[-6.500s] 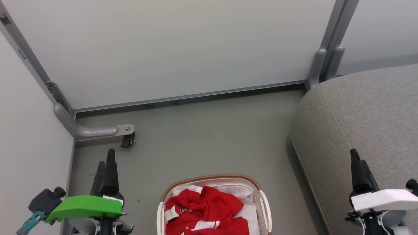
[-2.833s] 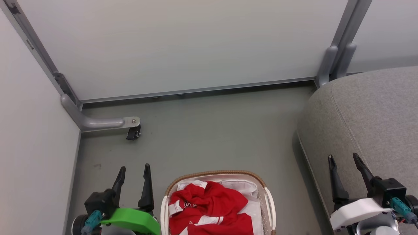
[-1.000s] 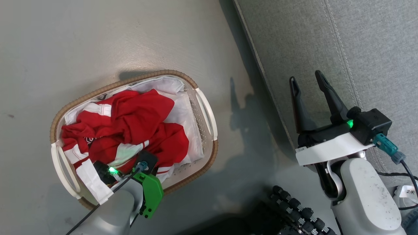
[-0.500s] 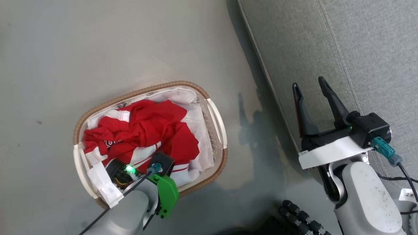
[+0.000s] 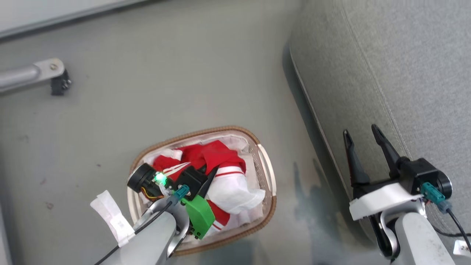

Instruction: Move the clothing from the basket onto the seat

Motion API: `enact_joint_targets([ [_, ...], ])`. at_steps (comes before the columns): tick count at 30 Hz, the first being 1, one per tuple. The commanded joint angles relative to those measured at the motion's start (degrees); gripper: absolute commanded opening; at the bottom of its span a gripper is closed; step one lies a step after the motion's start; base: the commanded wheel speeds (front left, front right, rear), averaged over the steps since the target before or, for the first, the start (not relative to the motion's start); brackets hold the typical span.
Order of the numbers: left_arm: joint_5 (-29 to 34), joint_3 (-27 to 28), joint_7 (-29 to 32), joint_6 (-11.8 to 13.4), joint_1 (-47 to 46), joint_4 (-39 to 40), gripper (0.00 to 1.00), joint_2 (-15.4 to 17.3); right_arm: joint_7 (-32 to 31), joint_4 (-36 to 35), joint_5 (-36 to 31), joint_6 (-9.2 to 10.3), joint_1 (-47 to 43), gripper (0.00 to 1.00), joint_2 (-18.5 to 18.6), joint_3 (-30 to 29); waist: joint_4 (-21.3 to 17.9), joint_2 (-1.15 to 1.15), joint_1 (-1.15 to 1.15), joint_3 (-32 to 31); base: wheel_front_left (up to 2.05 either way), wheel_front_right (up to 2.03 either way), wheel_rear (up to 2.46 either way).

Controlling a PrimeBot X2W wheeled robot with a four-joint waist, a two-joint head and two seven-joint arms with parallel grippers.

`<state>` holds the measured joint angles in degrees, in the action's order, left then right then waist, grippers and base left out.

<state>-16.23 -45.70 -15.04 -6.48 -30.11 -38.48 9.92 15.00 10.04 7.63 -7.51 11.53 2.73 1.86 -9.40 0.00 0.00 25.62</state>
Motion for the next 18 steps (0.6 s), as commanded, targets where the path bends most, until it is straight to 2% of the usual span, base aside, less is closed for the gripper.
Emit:
enact_joint_targets([
  [1, 1.24, 0.44, -0.20, -0.05, 0.70, 1.82, 0.00, 0.69, 0.29, 0.32, -0.53, 0.04, -1.70, 1.00, 0.28, -0.64, 5.18, 0.00, 0.00, -8.88, 0.00, 0.00, 0.00],
  [8, 5.24, -0.80, -0.13, -0.58, -2.69, 6.64, 0.00, 2.68, 0.28, 1.29, -1.86, 0.04, -6.49, 1.00, 0.28, -2.38, 7.17, 0.00, 0.00, -16.94, 0.00, 0.00, 0.00],
  [18, 5.55, -3.21, -0.13, -0.98, -13.17, 8.41, 0.00, 4.85, 0.28, 1.13, -2.53, 0.04, -9.68, 1.00, 0.27, -1.86, 7.23, 0.00, 0.00, -24.44, 0.00, 0.00, 0.00],
])
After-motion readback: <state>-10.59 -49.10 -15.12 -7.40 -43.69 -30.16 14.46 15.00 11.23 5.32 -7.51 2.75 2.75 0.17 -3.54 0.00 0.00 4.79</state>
